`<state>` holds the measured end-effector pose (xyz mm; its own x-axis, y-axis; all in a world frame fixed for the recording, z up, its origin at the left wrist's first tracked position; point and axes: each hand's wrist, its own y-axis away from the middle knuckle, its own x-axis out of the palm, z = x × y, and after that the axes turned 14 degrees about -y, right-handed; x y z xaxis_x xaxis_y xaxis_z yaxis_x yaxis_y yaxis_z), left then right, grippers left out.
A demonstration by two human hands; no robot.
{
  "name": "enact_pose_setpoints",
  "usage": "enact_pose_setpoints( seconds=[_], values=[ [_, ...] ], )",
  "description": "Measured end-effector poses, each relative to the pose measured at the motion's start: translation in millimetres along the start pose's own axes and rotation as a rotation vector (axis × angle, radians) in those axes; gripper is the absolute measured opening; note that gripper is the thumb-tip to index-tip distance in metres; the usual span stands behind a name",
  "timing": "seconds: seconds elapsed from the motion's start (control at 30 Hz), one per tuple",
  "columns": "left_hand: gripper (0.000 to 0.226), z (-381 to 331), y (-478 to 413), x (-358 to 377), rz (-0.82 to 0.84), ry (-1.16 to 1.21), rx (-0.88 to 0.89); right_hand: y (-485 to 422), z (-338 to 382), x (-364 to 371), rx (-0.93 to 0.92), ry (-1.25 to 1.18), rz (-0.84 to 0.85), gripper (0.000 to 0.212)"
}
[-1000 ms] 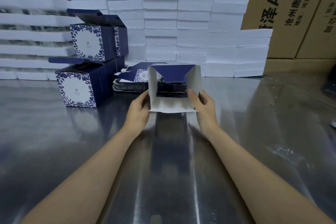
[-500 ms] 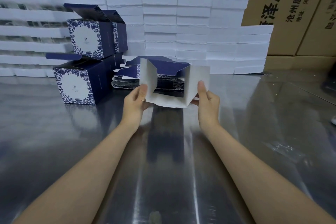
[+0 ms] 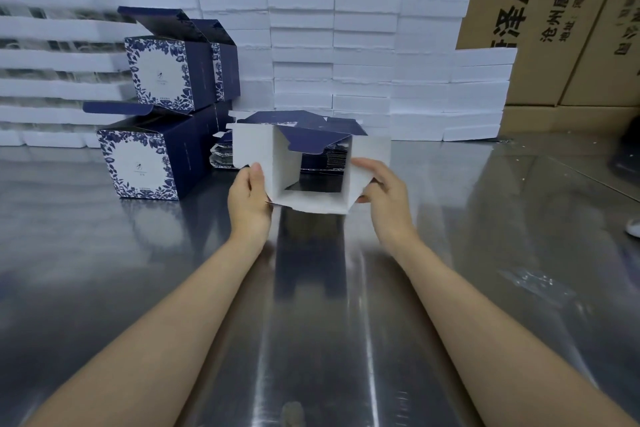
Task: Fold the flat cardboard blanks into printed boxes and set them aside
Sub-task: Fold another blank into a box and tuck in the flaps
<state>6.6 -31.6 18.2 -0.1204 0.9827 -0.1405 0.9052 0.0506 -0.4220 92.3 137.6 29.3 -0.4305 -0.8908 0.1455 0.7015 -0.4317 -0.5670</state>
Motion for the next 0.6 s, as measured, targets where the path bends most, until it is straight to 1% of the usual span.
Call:
enact_pose_setpoints(
  seconds=[0.07,0.13,0.2,0.23,0.27,0.3,0.37,0.43,0.53,0.6],
  values=[
    [0.035,1.8,-0.9,-1.4,-0.051,-0.012,-0.018,3.6,-4.4,2.0,-0.008,0.143,0.132,0.072],
    [0.034,2.2,-1.3,-2.4,-0.091,-0.023,-0.036,5.1,-8.7,1.2,-0.015,0.317,0.253,0.086],
    [0.034,2.8,-1.6,-2.5,-0.110,-0.016,-0.054,5.9,-11.7,0.5,0.024,0.385,0.360,0.091],
    [0.035,3.1,-1.9,-2.4,-0.114,-0.017,-0.060,6.7,-12.9,1.0,0.035,0.379,0.383,0.090],
    [0.035,3.2,-2.4,-2.1,-0.119,-0.025,-0.060,7.2,-12.9,2.5,0.024,0.363,0.372,0.086],
    [0.035,2.7,-2.4,-2.1,-0.124,-0.045,-0.056,6.8,-13.0,4.7,-0.013,0.344,0.324,0.079],
    [0.037,0.0,-0.5,-1.3,-0.112,-0.075,-0.029,4.1,-11.1,8.2,-0.113,0.308,0.166,0.060],
    [0.036,-2.5,2.5,0.1,-0.086,-0.094,0.028,1.6,-7.8,8.8,-0.146,0.287,0.017,0.048],
    [0.029,-6.9,7.1,2.8,-0.026,-0.129,0.130,-1.0,-5.6,6.6,-0.121,0.227,-0.143,0.050],
    [0.015,-8.2,9.5,5.3,0.067,-0.103,0.178,-1.2,-4.6,5.8,-0.097,0.177,-0.199,0.056]
  ],
)
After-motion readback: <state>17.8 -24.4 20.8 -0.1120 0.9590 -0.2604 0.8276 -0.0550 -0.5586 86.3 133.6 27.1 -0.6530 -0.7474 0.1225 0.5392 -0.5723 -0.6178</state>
